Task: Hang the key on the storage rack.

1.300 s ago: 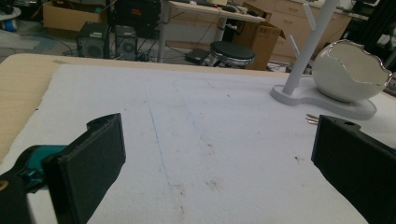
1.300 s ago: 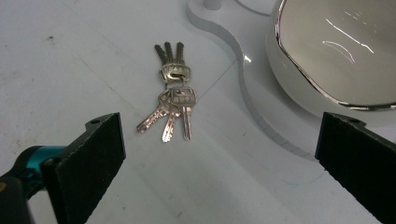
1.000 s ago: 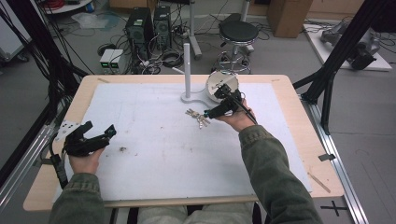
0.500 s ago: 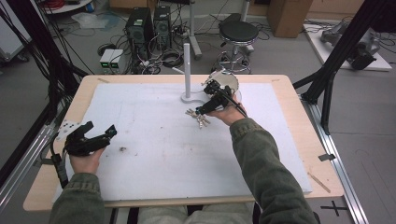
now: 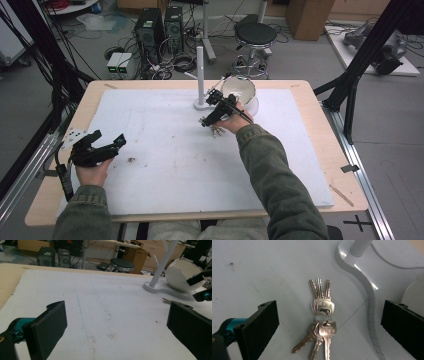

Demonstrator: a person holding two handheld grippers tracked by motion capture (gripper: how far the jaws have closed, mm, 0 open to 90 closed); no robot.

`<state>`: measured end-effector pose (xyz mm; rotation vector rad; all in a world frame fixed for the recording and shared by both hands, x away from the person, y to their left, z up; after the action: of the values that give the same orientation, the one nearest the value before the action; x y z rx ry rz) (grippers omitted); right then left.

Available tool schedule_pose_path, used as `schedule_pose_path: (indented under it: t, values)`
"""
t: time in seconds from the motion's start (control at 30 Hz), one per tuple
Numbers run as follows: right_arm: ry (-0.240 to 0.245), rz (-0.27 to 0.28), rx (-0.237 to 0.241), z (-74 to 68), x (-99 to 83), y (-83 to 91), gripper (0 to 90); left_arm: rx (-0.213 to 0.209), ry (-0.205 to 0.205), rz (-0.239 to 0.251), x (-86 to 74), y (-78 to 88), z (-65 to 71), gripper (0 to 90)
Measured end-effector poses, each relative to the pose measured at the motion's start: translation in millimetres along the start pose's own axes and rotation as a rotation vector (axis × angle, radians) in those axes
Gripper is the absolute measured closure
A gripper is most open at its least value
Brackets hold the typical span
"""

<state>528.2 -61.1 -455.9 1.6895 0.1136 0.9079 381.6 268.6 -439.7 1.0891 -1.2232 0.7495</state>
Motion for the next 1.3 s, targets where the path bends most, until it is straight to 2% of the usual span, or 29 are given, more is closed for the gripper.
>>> schedule_pose_path:
  t: [0.07,0.2,0.3,0.4,0.43,0.5,0.53,0.57,0.73,0.83,0.9,1.0,1.17,1.3]
  values:
    - [0.012,-0.03,-0.006,-1.7,0.7,-11.4,0.5,-0.003,0.0,-0.001,-0.1,-0.2,0.5,3.4]
    - [0.015,-0.06,0.008,-2.6,2.4,-18.8,0.6,-0.012,0.003,0.0,-0.2,-0.9,1.3,3.4]
    - [0.003,-0.094,0.028,-0.4,1.1,-27.0,5.9,-0.024,0.007,0.009,0.5,-1.2,2.3,3.4]
    - [0.006,-0.115,0.012,2.9,-1.8,-31.3,8.1,-0.027,0.007,0.01,0.6,-1.3,2.6,3.4]
    - [0.019,-0.136,0.014,4.7,-4.3,-33.7,16.2,-0.027,0.006,0.009,0.6,-1.2,2.6,3.4]
    - [0.021,-0.137,0.013,4.3,-4.6,-34.3,17.4,-0.029,0.007,0.01,0.7,-1.3,2.6,3.4]
    - [0.032,-0.128,0.026,2.1,-3.3,-34.0,24.8,-0.029,0.009,0.012,0.8,-1.5,2.8,3.4]
    - [0.033,-0.12,0.037,0.6,-2.2,-33.9,27.5,-0.03,0.008,0.011,0.6,-1.6,2.7,3.4]
    - [0.026,-0.119,0.034,2.6,-1.0,-36.8,33.0,-0.036,0.007,0.008,0.7,-2.1,4.0,3.4]
    - [0.002,-0.11,0.035,4.8,0.3,-39.6,38.2,-0.039,0.007,0.009,0.8,-2.7,4.4,3.4]
    - [0.003,-0.109,0.043,4.9,0.5,-40.8,39.8,-0.039,0.006,0.007,0.6,-2.9,4.4,3.4]
    - [0.006,-0.104,0.025,5.6,0.5,-43.8,40.8,-0.043,0.009,0.009,0.7,-3.7,4.9,3.4]
    - [-0.013,-0.084,0.048,5.4,3.6,-47.1,43.2,-0.045,0.003,0.001,0.1,-5.0,5.9,3.4]
    - [-0.009,-0.07,0.059,3.8,5.7,-48.7,49.9,-0.048,0.007,0.0,0.0,-5.2,6.0,3.4]
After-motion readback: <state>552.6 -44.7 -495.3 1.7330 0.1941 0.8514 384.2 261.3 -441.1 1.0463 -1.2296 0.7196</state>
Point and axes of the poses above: each handheld gripper's, and its own axes: y roughly backward along the jaws, x roughly out of its top, z roughly to its right, the point moved 8 cm from there along -y, roughly forward along the jaws, and after that the axes turned 15 degrees about -y, right-handed, at the moved point
